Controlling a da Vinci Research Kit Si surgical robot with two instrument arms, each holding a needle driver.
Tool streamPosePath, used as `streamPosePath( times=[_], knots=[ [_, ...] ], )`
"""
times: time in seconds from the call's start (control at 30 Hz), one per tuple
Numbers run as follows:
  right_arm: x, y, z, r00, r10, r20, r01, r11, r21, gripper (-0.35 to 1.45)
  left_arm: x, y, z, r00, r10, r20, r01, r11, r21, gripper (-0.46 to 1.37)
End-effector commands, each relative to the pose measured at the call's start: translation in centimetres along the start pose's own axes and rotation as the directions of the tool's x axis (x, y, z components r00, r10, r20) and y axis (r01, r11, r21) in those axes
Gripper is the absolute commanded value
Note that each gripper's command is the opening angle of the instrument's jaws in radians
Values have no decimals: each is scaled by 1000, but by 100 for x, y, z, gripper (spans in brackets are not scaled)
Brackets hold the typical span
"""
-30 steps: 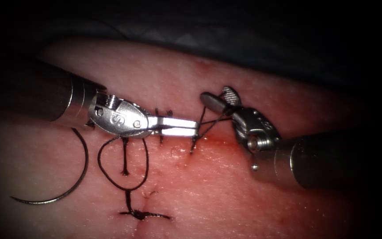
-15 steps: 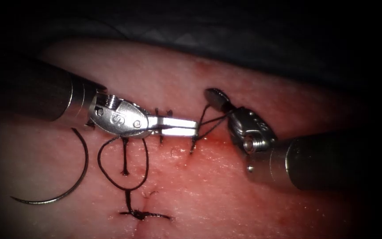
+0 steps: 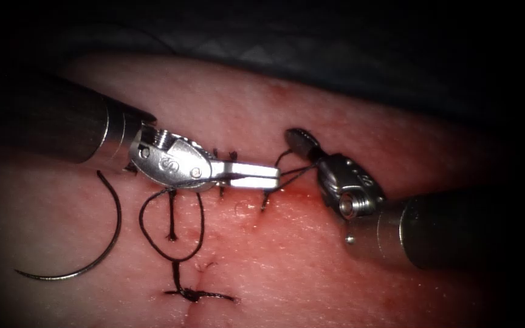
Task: Wound Closure
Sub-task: With right gripper pick up suture tail, then pull down with right jaws and upward using left needle driver to create knot
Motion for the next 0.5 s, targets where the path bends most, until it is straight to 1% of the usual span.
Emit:
streamPosePath(
  times=[0.03, 0.23, 0.5],
  knots=[
    [1, -1, -2, 1000, -5, -2, 5, 1000, -4, -35, -2, 0, 1, 1000, -1, 1, 1, 1000, -1, -35],
    [3, -8, -16, 1000, -10, 7, 10, 1000, 14, -35, -8, -9, 1, 1000, -19, 7, 19, 1000, 11, -35],
    [4, -12, -29, 999, -23, 23, 22, 999, 31, -35, -28, -35, 10, 999, -36, 16, 36, 999, 26, -35]
  ],
)
